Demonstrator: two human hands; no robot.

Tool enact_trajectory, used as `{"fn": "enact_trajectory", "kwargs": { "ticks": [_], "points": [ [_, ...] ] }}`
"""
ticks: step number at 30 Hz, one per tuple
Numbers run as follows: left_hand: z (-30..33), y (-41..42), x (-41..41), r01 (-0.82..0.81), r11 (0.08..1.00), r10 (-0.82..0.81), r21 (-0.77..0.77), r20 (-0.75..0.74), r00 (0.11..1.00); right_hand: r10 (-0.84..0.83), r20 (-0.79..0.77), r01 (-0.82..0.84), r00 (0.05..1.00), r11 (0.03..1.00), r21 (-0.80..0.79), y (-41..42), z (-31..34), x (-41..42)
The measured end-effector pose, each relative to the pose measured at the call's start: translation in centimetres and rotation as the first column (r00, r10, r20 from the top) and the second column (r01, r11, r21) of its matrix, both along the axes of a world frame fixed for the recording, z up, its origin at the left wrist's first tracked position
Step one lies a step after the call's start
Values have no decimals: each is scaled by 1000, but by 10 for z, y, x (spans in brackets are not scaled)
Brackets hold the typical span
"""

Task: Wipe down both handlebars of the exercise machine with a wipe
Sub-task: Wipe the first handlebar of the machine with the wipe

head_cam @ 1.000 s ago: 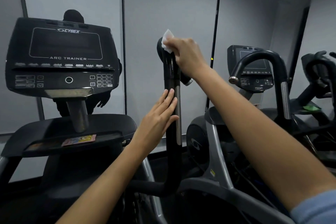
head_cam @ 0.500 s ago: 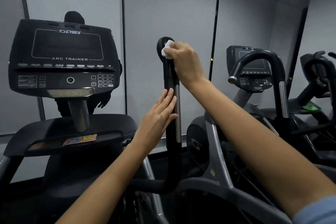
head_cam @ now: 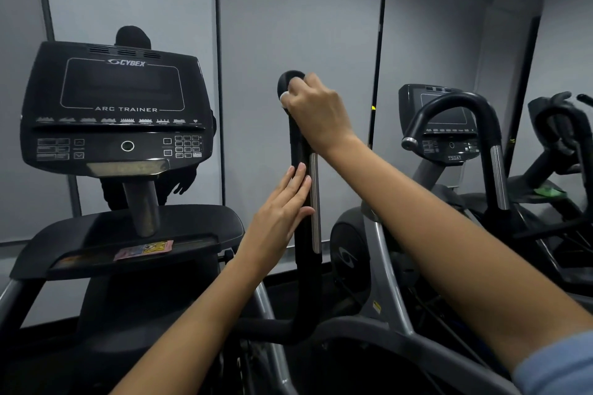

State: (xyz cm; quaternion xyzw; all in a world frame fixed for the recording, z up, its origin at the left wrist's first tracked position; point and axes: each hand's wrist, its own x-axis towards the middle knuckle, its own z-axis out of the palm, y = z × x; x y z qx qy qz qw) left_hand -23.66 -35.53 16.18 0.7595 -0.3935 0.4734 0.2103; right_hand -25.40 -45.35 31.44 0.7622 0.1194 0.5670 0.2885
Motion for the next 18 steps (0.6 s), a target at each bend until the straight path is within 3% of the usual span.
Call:
{"fn": "enact_trajectory", "kwargs": {
  "ticks": [5,7,11,14,16,18],
  "points": [
    [-2,1,3,-9,1000,9,13,2,1000,13,106,9,994,979,-202,-9,-39,7],
    [-2,1,4,-15,1000,15,13,3,1000,41,120,-15,992,977,-212,-18,-50,1],
    [-3,2,1,5,1000,-4,20,-12,1000,245,99,-234,964,966,-113,-27,-45,-3],
    [-3,3,1,15,1000,-15,14,-7,1000,416,72,-422,907,899,117,-28,-28,4],
    [-3,3,2,9,1000,-9,20,9,1000,469,88,-476,879,848,234,-26,-25,8],
    [-3,3,4,0,1000,0,26,28,1000,486,79,-489,870,835,252,-25,-36,7]
  ]
}}
